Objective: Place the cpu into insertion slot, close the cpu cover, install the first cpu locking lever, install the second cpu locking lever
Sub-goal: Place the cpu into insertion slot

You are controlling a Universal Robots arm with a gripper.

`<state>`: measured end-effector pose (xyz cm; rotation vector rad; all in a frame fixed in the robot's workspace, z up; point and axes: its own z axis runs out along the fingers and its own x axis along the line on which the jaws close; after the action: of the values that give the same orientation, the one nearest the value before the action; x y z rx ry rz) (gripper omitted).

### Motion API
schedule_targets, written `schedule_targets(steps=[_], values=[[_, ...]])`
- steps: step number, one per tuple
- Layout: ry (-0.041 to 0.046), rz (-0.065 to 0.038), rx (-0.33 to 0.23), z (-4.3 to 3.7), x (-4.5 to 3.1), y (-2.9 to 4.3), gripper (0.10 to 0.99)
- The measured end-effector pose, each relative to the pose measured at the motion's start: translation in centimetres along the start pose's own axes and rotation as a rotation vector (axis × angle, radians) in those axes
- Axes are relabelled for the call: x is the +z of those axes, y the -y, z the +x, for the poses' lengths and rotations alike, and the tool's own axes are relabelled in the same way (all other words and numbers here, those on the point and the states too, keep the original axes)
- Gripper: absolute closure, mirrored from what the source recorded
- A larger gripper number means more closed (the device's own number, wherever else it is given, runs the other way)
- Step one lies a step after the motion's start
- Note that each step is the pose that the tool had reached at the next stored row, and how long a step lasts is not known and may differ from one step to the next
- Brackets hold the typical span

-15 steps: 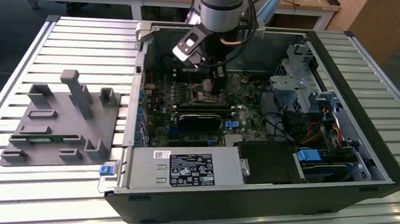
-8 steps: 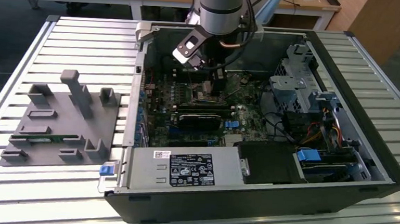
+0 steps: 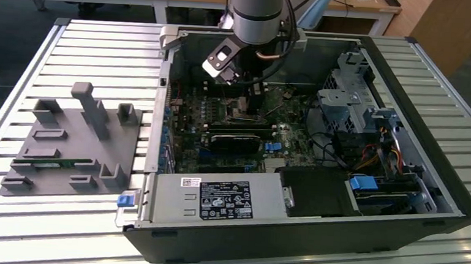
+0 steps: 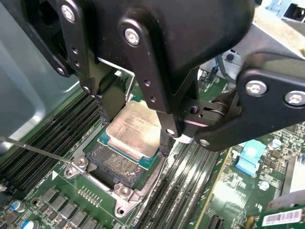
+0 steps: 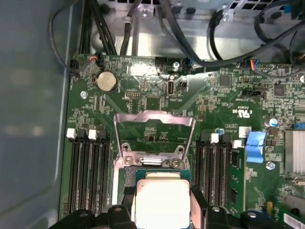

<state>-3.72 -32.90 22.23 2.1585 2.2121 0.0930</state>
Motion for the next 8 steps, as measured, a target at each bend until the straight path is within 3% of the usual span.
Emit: schedule_targets(steps=[8], values=[[0.0007,0.000,0.007,0.33,0.96,0.41,0.549]])
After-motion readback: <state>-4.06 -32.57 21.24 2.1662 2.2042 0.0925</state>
